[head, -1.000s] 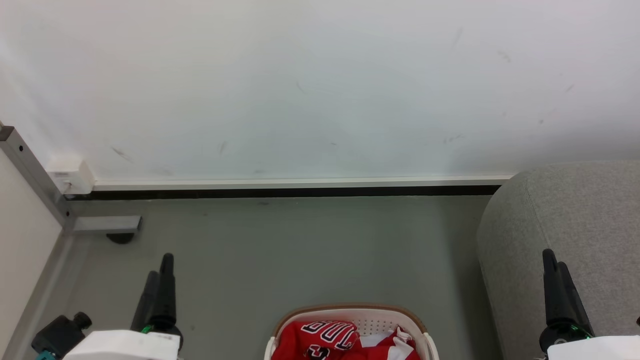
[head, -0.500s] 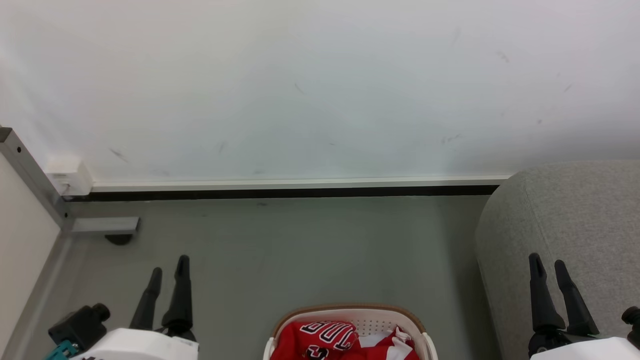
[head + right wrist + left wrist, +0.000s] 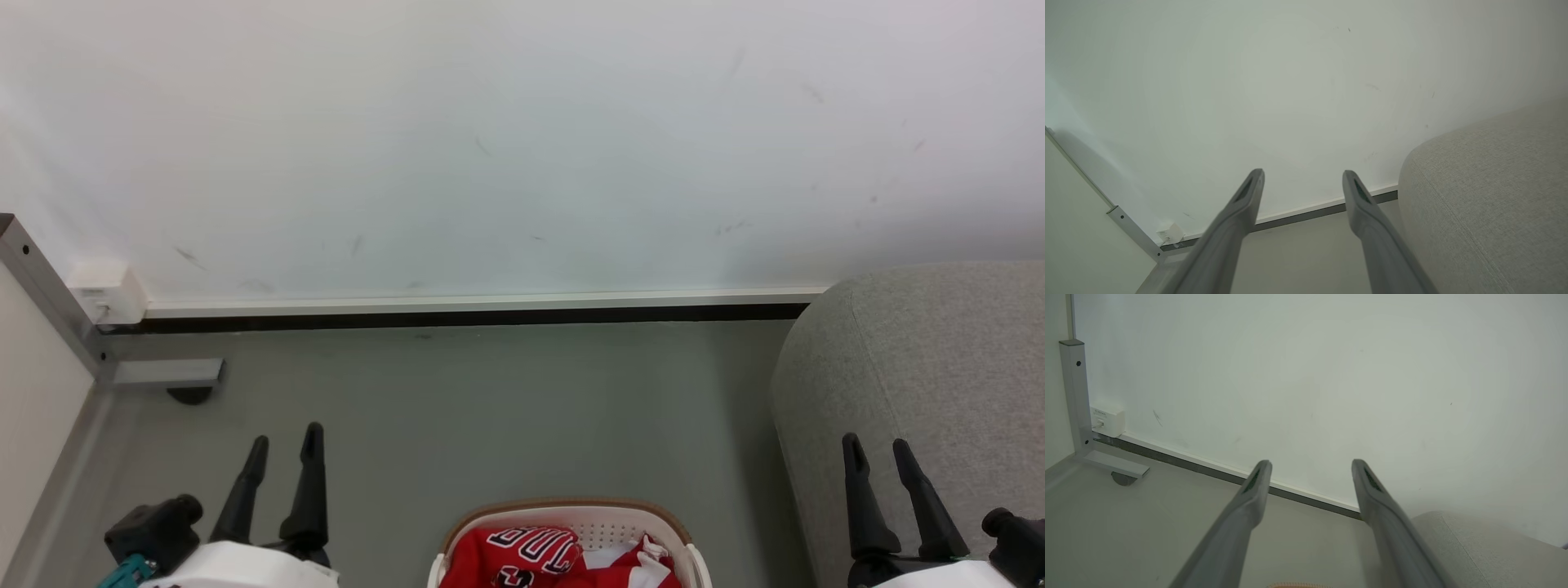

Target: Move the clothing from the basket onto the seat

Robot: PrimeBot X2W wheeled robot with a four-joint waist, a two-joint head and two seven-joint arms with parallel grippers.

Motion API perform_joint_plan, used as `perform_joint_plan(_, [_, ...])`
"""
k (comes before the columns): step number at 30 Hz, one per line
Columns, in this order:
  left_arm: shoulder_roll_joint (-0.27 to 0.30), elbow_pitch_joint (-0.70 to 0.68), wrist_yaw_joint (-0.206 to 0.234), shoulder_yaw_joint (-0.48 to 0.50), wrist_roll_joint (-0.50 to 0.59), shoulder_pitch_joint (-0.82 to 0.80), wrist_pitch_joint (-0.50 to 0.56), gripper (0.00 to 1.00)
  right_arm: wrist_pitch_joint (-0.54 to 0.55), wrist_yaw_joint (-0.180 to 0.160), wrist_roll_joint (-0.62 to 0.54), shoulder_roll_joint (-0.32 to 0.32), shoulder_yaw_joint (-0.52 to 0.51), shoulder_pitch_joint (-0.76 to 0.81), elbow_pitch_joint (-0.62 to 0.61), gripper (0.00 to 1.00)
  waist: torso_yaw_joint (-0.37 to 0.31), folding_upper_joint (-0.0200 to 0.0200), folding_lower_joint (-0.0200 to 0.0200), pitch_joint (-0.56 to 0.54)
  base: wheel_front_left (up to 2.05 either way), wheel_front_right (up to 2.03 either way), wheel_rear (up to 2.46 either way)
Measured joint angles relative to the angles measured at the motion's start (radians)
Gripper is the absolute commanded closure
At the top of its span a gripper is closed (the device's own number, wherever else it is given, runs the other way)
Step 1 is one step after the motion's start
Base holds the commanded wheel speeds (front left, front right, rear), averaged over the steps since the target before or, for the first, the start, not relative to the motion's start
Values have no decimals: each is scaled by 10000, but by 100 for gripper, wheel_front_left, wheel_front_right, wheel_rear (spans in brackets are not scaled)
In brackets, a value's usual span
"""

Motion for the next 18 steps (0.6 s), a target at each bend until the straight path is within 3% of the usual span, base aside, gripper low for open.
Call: perform_joint_plan(18, [79,182,-13,-249,1684,-2,-435,0,-69,0,-2207,362,-90,-76,416,0,-37,0,0,-33,0,0,0])
